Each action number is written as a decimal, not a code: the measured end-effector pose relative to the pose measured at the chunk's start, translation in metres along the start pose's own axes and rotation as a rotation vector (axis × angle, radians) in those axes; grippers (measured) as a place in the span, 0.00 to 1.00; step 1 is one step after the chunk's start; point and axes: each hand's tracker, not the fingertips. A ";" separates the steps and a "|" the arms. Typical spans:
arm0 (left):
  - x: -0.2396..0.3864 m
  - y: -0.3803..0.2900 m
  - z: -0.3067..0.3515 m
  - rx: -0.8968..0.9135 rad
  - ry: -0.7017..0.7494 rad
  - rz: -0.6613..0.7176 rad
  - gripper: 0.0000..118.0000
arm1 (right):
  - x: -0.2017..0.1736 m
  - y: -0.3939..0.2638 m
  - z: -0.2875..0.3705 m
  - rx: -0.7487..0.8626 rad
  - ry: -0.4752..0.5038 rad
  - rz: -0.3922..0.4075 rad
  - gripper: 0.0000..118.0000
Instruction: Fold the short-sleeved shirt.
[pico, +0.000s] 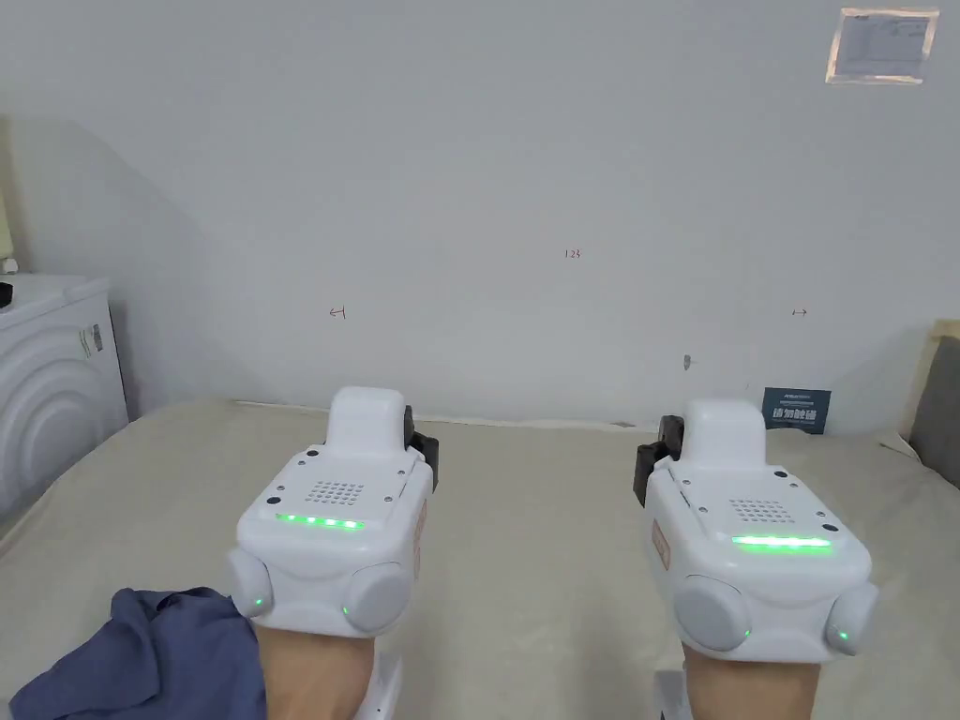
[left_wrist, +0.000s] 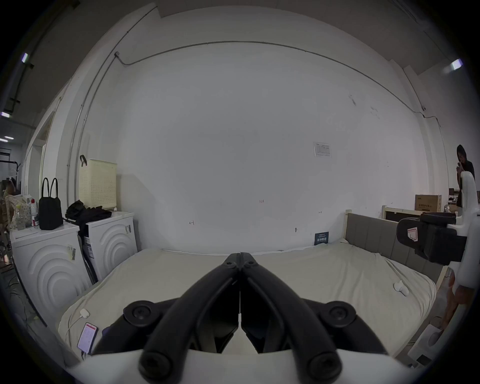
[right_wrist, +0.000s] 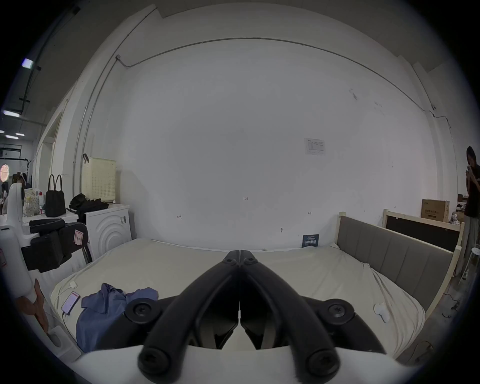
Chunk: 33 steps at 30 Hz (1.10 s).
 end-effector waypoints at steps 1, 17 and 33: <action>0.000 0.006 0.002 0.003 -0.003 0.001 0.00 | -0.001 0.001 0.002 0.002 0.003 -0.003 0.00; -0.010 0.011 0.014 -0.003 0.046 0.003 0.00 | 0.001 0.001 0.007 0.034 0.004 0.001 0.00; -0.020 0.015 0.025 -0.009 0.068 -0.022 0.00 | -0.010 0.001 0.001 0.014 0.041 -0.013 0.00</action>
